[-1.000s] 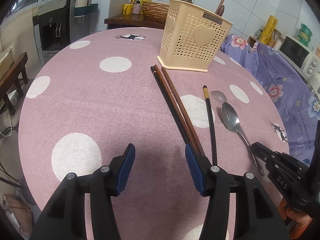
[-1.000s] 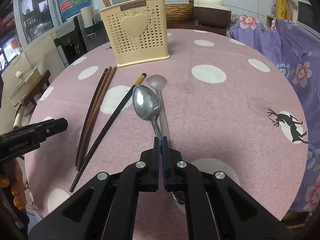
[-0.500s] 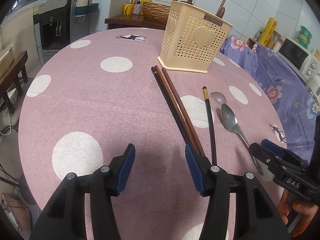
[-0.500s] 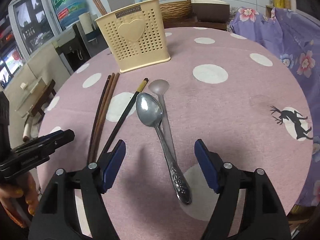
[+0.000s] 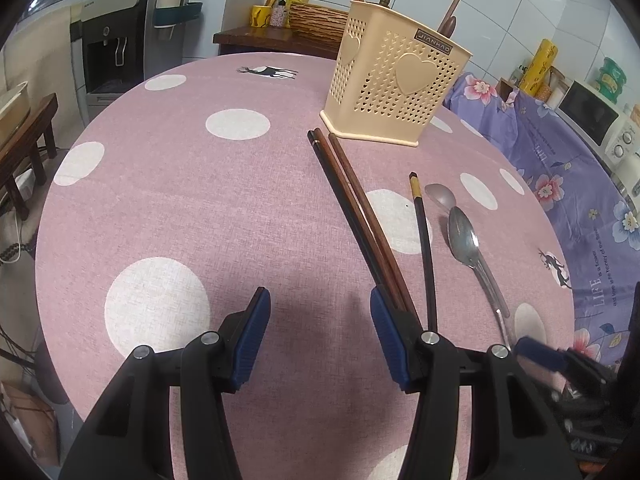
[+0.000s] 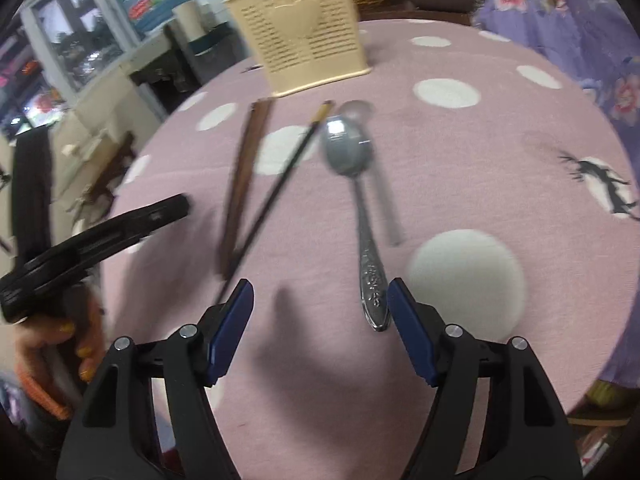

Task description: Organize utensils

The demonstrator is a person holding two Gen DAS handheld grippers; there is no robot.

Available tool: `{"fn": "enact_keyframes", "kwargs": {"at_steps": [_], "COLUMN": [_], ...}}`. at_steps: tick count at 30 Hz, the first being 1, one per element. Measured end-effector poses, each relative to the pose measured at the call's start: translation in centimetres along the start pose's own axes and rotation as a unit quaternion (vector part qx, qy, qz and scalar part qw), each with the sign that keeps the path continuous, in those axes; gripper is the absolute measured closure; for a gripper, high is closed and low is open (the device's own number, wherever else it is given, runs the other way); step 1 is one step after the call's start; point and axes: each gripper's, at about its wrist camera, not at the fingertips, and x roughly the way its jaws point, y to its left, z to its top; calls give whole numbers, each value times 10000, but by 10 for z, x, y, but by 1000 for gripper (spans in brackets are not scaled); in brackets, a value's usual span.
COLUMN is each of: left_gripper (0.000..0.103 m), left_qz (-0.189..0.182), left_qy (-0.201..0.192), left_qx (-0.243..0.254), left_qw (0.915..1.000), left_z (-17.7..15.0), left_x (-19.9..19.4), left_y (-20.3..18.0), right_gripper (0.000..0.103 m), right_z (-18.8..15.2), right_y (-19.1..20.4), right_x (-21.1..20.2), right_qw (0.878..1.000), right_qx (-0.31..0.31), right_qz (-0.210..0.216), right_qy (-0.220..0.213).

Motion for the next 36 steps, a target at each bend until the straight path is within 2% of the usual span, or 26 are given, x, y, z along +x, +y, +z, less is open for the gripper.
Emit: {"fn": "enact_keyframes", "kwargs": {"at_steps": [3,6,8,10,15,20,24,30,36], "left_gripper": [51,51,51,51,51,51,51,51,51], "left_qz": [-8,-4,-3,-6,21,16,25,51,178], "left_qy": [5,-9,-11,-23,-23,-43,-71,-52,-2], "left_qx": [25,25,4,-6,-78,-83,-73,-95,171], "left_qw": [10000,10000,10000,10000,10000,10000,9999,9999,9997], "left_z": [0,-1,0,0,1,2,3,5,15], "left_x": [-1,-1,-1,-2,-3,-5,-7,-4,7], "left_y": [-1,-1,0,1,7,7,9,10,1], "right_gripper": [34,35,40,46,47,52,59,59,59], "right_z": [0,7,14,18,28,52,68,89,93], "right_y": [7,8,9,5,5,8,13,16,19], "right_x": [1,1,5,15,26,41,56,71,74], "right_qw": [9996,9999,9996,9996,9989,9966,9896,9878,9881], "right_qx": [-94,-85,-213,-103,-300,-538,-982,-1072,-873], "right_qz": [-248,29,-162,-236,-366,-627,-1051,-1132,-1261], "right_qy": [-27,-44,-86,84,-4,-36,-96,-32,65]}}
